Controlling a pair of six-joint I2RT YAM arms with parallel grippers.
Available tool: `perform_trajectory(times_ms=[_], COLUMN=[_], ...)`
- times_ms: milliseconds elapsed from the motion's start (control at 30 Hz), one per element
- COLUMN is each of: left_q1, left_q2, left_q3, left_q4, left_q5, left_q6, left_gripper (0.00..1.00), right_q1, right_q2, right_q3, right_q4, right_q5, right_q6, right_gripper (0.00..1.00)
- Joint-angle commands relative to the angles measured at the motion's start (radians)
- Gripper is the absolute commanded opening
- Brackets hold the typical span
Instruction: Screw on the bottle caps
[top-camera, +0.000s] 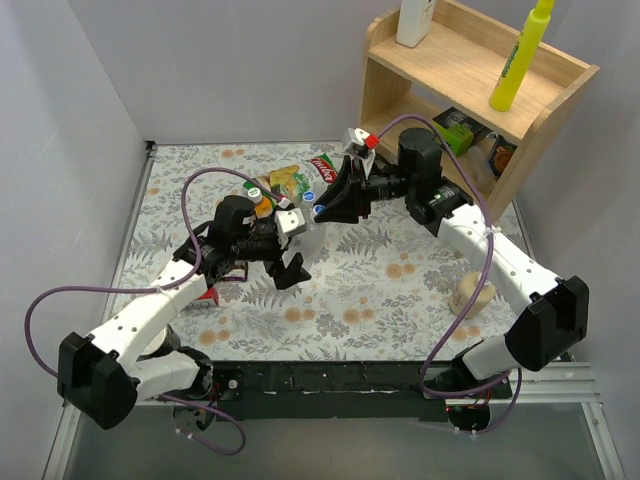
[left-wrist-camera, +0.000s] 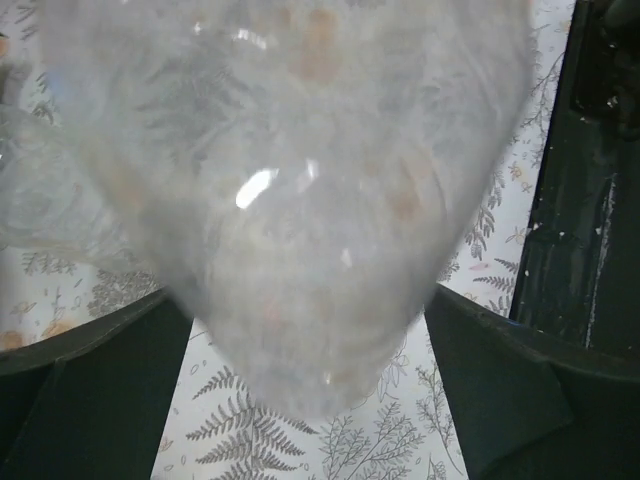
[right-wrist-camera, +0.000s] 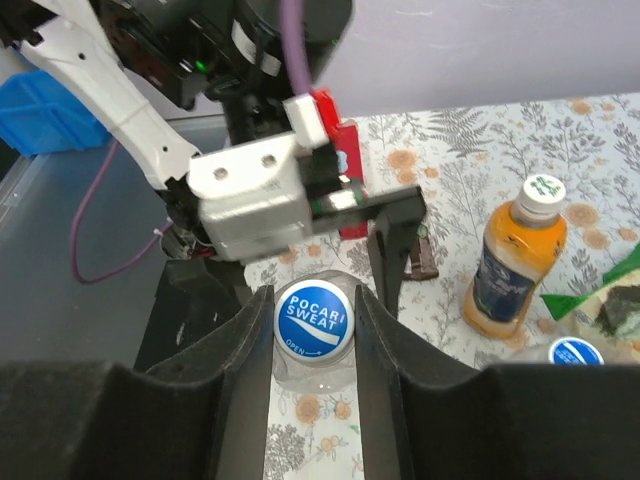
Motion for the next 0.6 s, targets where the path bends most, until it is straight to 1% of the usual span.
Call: perform_trajectory(times_ms=[0,33,67,100,167,200,233,333,433,567], left_q1=[-0.004,-0.004,-0.004,-0.004,-0.004,-0.004,-0.004,-0.004,-0.004,-0.004], left_q2=[-0.080,-0.086,-0.090,-0.091,-0.103,-0.108,-0.111,-0.097,-0.108,-0.128], left_q3=[-0.011,-0.016,-0.024,-0.043,-0.059,-0.074,-0.080,-0.096,-0.119,-0.146], left_q4=[-0.076,-0.142,-0.168,-0.193,-0.268,-0.291,-0.335,-0.386,-0.366,-0.363], left_q5=[-0.122,-0.142,-0.170,-0.212,-0.231,-0.219,-0.208,-0.175,-0.158,-0.168], left_q6=[0.070,0.090,0.119,0.130,0.163,0.176,0.188,0.188,0.150,0.156], left_gripper=[0.98,0.98,0.98,0.98,0.98,0.98,0.98,0.98,0.98,0.98], right_q1=[-0.063,-0.071,-0.080,-0.084,-0.094,-0.095,-0.097,-0.106,-0.106,-0.106], right_q2=[0.022,0.027,0.042,0.051,0.061,0.059,0.056,0.041,0.039,0.058], right_q3=[0.144,0.172,0.226,0.247,0.265,0.252,0.230,0.163,0.118,0.092], right_q4=[-0.397,-0.472,-0.621,-0.681,-0.791,-0.801,-0.802,-0.773,-0.723,-0.697], right_q5=[-0.055,-0.028,-0.005,0.015,0.087,0.114,0.172,0.209,0.256,0.276], right_q6=[-0.304,-0.380,-0.495,-0.551,-0.657,-0.679,-0.694,-0.729,-0.731,-0.729], right_gripper=[0.01,0.01,0.01,0.01,0.01,0.01,0.01,0.01,0.01,0.01])
